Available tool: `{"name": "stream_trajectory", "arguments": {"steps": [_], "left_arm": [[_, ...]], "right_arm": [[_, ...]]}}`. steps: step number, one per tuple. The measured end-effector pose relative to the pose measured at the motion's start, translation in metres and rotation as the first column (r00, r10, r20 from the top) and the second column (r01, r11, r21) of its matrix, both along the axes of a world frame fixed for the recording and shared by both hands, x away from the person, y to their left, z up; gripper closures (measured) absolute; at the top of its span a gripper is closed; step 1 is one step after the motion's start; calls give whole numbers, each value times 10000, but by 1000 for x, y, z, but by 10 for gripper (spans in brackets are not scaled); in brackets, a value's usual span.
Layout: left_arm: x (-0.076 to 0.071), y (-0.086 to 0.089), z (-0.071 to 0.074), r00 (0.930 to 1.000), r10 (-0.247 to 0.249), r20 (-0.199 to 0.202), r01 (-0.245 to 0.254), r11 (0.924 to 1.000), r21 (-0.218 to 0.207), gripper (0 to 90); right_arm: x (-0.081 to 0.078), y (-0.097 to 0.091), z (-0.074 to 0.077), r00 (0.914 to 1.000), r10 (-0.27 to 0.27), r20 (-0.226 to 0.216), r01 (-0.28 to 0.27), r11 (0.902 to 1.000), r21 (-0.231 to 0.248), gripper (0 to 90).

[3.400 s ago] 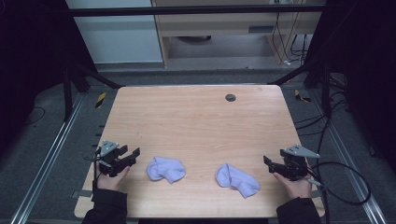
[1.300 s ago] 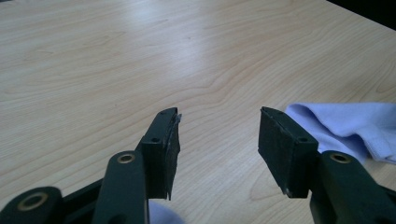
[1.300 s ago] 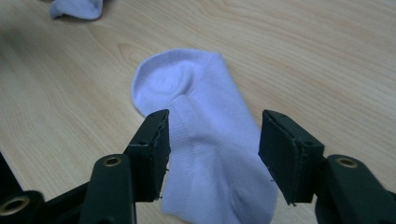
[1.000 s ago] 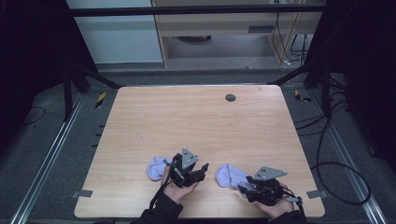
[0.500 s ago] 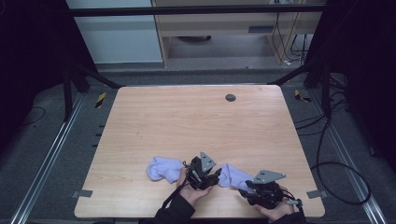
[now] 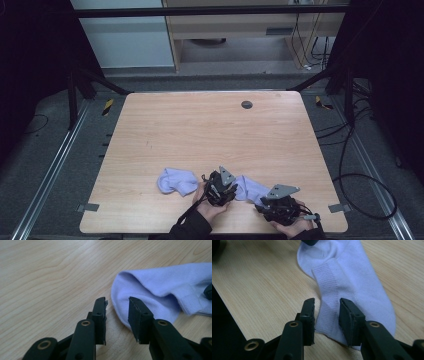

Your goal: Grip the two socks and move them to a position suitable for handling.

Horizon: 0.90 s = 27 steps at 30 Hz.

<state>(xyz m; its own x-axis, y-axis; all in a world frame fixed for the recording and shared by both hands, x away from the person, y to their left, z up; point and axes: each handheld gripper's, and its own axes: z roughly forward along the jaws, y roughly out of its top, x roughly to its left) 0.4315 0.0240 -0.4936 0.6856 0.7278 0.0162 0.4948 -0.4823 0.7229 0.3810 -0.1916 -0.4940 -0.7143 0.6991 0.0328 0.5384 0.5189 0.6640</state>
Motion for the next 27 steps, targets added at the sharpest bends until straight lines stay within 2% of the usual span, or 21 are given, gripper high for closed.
{"name": "stream_trajectory", "arguments": {"steps": [5,8,12,14,19,23,27], "left_arm": [[0,-2,-3,9997,30,-250,-28,10000,65,740],[0,-2,-3,9996,78,-278,-77,10000,58,784],[0,-2,-3,9995,79,-304,-78,10000,49,850],[0,-2,-3,9995,61,-311,-59,10000,49,871],[1,-1,-2,9994,-21,-359,23,10000,60,883],[1,-1,-3,9994,-73,-339,74,10000,20,885],[1,0,-2,9993,-163,-338,164,9999,11,885]], "right_arm": [[0,2,1,9999,16,158,-10,9993,-368,763],[1,2,1,9998,-84,163,91,9990,-437,814],[2,1,2,10000,-44,64,47,9994,-329,831],[2,1,3,10000,-58,30,58,10000,-42,833],[1,-4,15,9981,-377,486,337,9961,819,834],[5,-13,24,9913,-1068,772,935,9828,1594,835],[15,-20,29,9776,-1947,804,1745,9622,2093,837]]}}
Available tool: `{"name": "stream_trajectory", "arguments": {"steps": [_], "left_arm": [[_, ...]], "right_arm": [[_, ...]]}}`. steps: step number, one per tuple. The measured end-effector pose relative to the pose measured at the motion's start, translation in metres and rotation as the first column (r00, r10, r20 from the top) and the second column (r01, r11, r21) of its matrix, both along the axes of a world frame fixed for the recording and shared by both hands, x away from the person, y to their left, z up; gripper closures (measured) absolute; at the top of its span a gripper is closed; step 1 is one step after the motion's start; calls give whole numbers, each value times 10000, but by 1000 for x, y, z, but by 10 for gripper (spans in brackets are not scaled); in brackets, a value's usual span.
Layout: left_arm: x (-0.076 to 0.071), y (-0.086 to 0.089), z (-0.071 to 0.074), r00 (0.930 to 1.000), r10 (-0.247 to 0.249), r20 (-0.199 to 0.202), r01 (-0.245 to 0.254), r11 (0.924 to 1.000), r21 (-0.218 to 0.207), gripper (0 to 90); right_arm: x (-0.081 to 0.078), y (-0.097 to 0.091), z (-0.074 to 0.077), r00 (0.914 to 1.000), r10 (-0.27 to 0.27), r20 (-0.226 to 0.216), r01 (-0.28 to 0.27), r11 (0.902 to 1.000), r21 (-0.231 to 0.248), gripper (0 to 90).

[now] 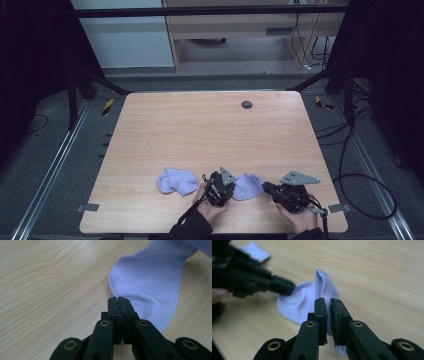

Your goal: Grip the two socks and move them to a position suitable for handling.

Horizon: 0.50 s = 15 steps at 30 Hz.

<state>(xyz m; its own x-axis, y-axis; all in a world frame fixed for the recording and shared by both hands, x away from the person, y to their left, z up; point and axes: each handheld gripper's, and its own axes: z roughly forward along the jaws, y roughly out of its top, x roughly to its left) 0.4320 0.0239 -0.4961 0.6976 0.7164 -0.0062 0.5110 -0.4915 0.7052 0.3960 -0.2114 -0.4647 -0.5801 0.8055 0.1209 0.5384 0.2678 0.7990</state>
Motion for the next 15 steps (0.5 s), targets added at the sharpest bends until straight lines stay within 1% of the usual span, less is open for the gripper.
{"name": "stream_trajectory", "arguments": {"steps": [2,5,8,9,10,12,15], "left_arm": [[0,1,0,10000,-22,14,22,10000,38,885],[1,2,0,10000,-31,-9,31,10000,40,885],[2,3,0,10000,-18,-6,18,10000,33,885],[2,3,0,10000,-17,2,17,10000,42,885],[2,3,0,10000,-18,-3,18,10000,36,885],[2,3,0,10000,-26,4,26,10000,43,885],[2,3,0,10000,-27,-1,27,10000,35,884]], "right_arm": [[6,-1,1,9994,-346,19,346,9994,78,837],[14,-3,0,9969,-790,54,790,9969,42,836],[23,-7,-2,9941,-1088,34,1088,9941,28,833],[26,-9,-3,9927,-1206,-61,1206,9927,86,832],[30,-10,-4,9919,-1270,-66,1270,9919,94,831],[37,-13,-6,9898,-1414,-156,1415,9899,13,829],[47,-15,-11,9873,-1571,-255,1564,9873,-272,828]]}}
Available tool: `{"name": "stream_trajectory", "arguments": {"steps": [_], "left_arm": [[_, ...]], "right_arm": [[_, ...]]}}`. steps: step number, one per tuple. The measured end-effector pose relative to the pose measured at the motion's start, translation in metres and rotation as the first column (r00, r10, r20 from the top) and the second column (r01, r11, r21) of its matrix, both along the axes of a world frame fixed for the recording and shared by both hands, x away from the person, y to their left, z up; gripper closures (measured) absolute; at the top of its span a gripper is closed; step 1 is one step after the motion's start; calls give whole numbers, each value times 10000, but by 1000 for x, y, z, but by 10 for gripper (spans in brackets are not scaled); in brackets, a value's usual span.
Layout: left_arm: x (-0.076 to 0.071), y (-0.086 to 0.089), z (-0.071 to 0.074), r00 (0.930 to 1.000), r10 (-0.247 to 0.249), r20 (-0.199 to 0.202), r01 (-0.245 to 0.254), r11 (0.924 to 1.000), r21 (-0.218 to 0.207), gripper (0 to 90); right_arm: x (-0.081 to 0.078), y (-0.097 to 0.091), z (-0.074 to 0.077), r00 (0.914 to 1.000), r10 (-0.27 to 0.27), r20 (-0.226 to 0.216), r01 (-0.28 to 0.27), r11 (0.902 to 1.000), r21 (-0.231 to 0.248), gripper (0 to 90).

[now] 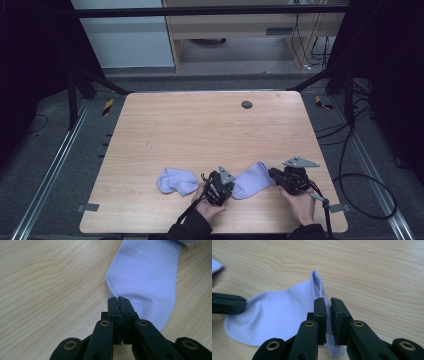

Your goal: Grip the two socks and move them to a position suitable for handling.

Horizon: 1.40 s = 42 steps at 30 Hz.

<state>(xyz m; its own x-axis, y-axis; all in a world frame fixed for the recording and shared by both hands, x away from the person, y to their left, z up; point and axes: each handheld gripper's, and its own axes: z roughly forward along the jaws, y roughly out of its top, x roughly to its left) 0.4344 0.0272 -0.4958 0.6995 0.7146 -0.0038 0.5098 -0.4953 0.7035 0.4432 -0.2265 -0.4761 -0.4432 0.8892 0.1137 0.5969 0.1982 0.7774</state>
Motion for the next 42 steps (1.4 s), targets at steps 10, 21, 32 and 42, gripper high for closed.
{"name": "stream_trajectory", "arguments": {"steps": [10,21,32,42], "left_arm": [[1,1,1,9999,100,28,-99,9999,-109,814],[-1,5,2,9996,283,58,-282,9994,-199,718],[0,0,-1,9996,258,-152,-261,9994,-217,827],[4,-6,4,9997,238,-80,-242,9984,-504,887]], "right_arm": [[18,-1,-8,9988,-456,187,468,9965,-693,712],[16,-17,-6,9988,-494,39,496,9963,-697,644],[24,-13,-19,9978,-171,-641,94,9929,-1184,787],[14,-19,-5,9988,-201,-456,159,9958,-905,870]]}}
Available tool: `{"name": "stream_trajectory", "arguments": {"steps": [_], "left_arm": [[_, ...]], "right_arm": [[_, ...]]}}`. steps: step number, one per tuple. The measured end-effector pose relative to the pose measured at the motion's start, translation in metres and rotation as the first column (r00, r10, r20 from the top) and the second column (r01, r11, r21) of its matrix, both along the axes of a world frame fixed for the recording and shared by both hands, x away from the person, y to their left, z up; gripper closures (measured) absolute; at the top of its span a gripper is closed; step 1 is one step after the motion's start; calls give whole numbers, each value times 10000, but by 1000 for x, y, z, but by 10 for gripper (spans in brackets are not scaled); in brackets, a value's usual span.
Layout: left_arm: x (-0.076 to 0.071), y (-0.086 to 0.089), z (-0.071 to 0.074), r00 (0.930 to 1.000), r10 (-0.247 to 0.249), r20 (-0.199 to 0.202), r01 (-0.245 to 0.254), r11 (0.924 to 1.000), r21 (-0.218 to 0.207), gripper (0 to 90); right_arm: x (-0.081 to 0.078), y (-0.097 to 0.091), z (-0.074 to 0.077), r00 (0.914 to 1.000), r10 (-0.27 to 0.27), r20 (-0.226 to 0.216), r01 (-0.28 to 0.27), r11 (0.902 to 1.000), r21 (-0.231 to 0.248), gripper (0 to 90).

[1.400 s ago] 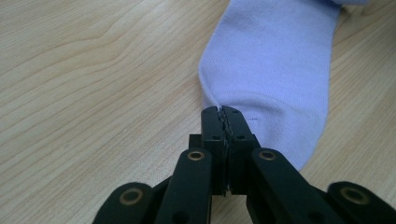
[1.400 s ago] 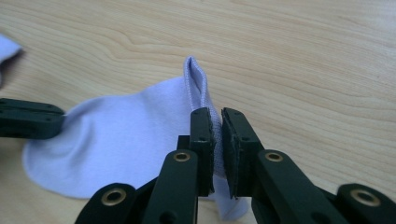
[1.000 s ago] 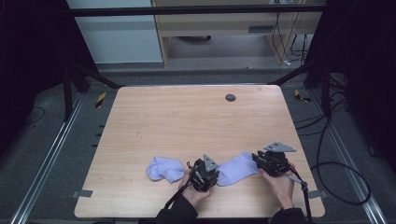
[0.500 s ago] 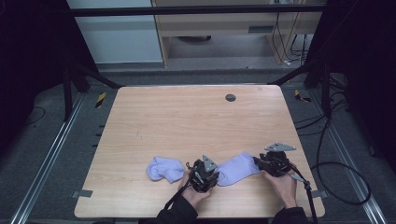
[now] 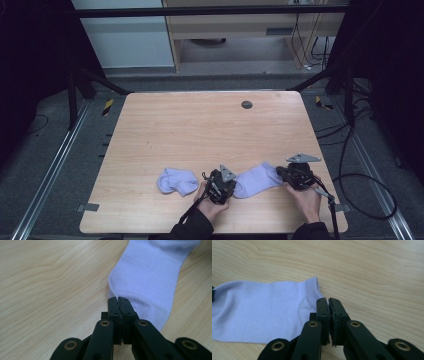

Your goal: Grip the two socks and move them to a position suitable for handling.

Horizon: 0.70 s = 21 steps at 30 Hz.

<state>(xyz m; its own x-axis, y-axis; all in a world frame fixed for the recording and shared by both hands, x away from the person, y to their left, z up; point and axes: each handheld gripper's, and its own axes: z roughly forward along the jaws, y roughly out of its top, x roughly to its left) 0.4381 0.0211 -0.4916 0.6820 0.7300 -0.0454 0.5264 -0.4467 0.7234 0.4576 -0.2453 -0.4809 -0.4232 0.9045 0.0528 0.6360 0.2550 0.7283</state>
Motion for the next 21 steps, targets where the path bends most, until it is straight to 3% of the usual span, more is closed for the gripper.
{"name": "stream_trajectory", "arguments": {"steps": [4,7,16,18,21], "left_arm": [[4,-6,4,9999,-57,158,57,10000,11,887],[8,-12,5,9995,-109,294,107,9999,77,887],[17,-23,-5,9994,-163,292,158,9997,161,873],[15,-21,-3,9986,-235,468,230,9997,121,812],[11,-16,5,9945,-279,1009,275,9996,48,709]], "right_arm": [[-12,-5,9,9994,-252,220,248,9996,144,870],[-19,-9,12,9986,-461,255,465,9988,-130,869],[-25,-17,2,9953,-892,-377,862,9935,-738,851],[-25,-17,1,9950,-944,-334,917,9928,-765,800],[-26,-18,3,9966,-799,192,809,9952,-549,721]]}}
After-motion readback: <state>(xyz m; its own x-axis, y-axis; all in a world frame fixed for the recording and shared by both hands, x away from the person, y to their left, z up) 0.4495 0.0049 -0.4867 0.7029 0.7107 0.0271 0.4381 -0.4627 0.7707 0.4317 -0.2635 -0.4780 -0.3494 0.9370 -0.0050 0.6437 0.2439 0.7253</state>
